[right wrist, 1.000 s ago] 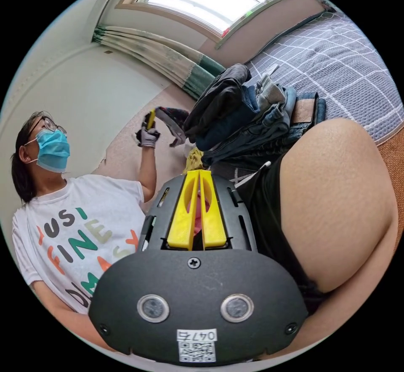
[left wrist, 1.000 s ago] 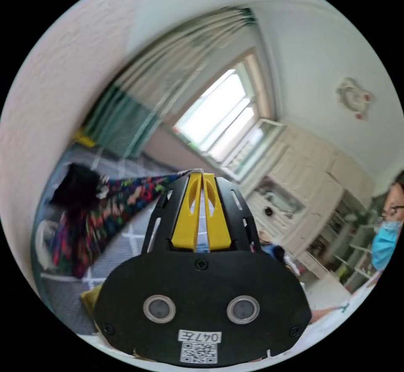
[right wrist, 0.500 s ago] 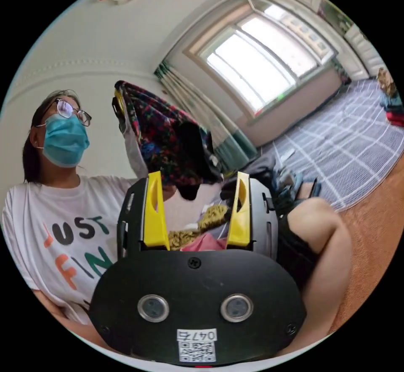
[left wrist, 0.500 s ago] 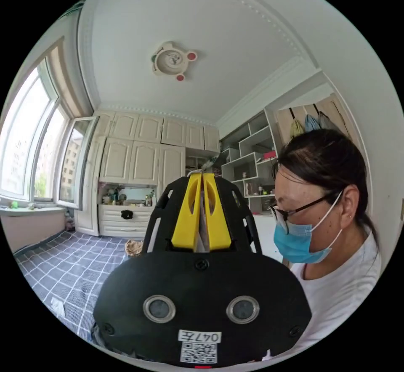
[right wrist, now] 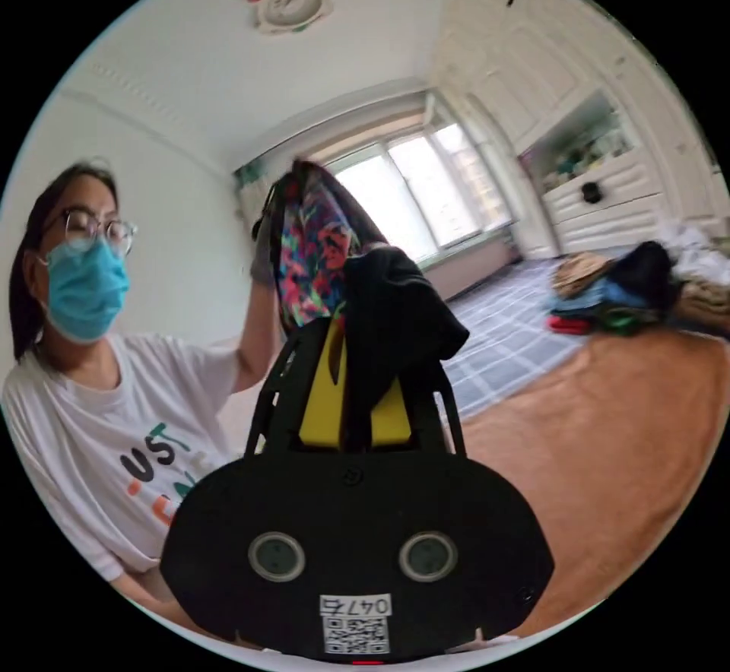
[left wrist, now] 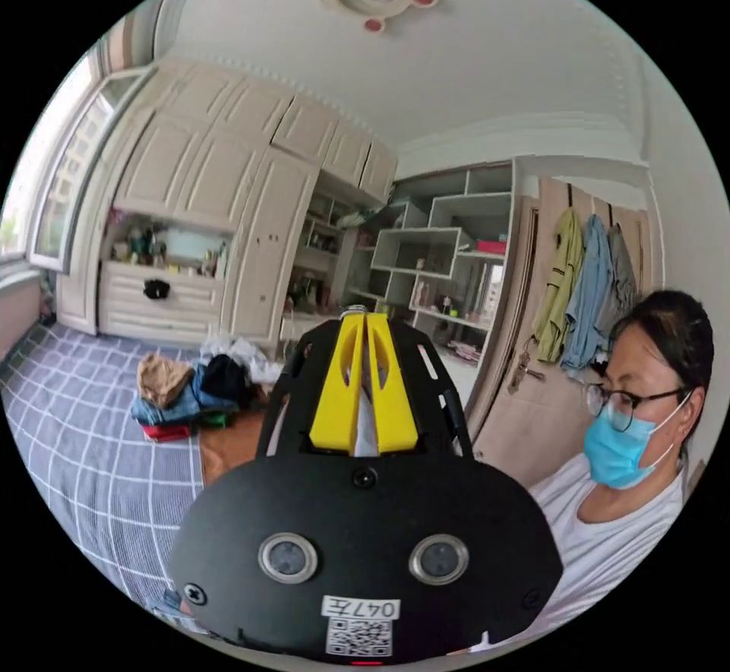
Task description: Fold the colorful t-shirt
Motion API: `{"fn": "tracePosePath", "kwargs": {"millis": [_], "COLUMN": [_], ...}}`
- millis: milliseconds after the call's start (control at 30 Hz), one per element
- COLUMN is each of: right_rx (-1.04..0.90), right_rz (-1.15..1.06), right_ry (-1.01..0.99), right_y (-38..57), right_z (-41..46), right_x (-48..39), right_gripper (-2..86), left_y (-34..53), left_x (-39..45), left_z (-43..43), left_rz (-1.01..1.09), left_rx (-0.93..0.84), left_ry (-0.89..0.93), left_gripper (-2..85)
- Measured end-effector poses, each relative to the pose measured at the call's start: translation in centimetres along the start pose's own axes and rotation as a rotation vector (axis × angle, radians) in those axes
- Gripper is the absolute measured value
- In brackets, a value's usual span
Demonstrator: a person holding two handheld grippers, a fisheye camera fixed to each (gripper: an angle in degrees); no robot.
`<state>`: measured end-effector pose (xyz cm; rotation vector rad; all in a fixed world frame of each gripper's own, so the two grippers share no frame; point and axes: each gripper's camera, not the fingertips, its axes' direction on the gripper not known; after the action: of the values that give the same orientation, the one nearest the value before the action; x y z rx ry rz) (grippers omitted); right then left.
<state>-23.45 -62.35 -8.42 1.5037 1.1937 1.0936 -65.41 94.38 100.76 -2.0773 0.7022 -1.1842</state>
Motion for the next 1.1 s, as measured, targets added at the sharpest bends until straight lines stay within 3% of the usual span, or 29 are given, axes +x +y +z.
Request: {"fn": "tracePosePath", "kwargs": {"millis": [67, 133, 233, 367, 500, 767, 867, 967, 1033, 1100], "right_rx": [0.048, -0.039, -0.266, -0.536, -0.782, -0.809, -0.858, -0.769, -0.714, -0.805], "right_rz": [-0.070, -0.140, -0.098, 0.043, 0.271, 0.279, 0.206, 0.096, 0.083, 0.104], "right_ry": [0.229, 0.443, 0.470, 0.420, 0.590, 0.425, 0.260, 0.055, -0.198, -0.295], "right_y": [-1.2, -1.5, 0.9, 7.6, 14.8, 16.1, 15.2, 12.8, 11.4, 11.9], "right_z": [-5.1, -7.7, -7.9, -7.3, -7.5, -7.3, -6.1, -6.6, -7.0, -6.0], "right_x": [0.6, 1.3, 3.8, 6.7, 9.8, 11.5, 12.0, 11.0, 10.5, 10.5], "right_gripper": [3.8, 6.0, 9.0, 1.0, -0.6, -0.7, -1.0, -1.0, -0.2, 1.7], "left_y": [3.2, 9.5, 19.7, 34.4, 50.1, 62.5, 65.3, 67.2, 68.1, 68.7], "left_x": [-5.3, -11.5, -19.3, -27.8, -32.6, -34.7, -35.1, -34.9, -34.3, -33.6], "left_z": [6.8, 15.1, 23.7, 31.8, 38.9, 44.1, 45.0, 46.1, 47.1, 48.2], "left_rz": [-0.012, -0.042, -0.164, -0.440, -0.670, -0.780, -0.822, -0.828, -0.819, -0.815], "left_rx": [-0.135, -0.252, -0.337, -0.436, -0.548, -0.499, -0.448, -0.376, -0.360, -0.376], "left_ry": [0.047, 0.076, 0.084, 0.099, 0.085, 0.006, 0.025, 0.087, 0.095, 0.077], "left_gripper": [-1.0, -1.0, -1.0, -1.0, -1.0, -1.0, -1.0, -0.9, -0.8, -0.5]}}
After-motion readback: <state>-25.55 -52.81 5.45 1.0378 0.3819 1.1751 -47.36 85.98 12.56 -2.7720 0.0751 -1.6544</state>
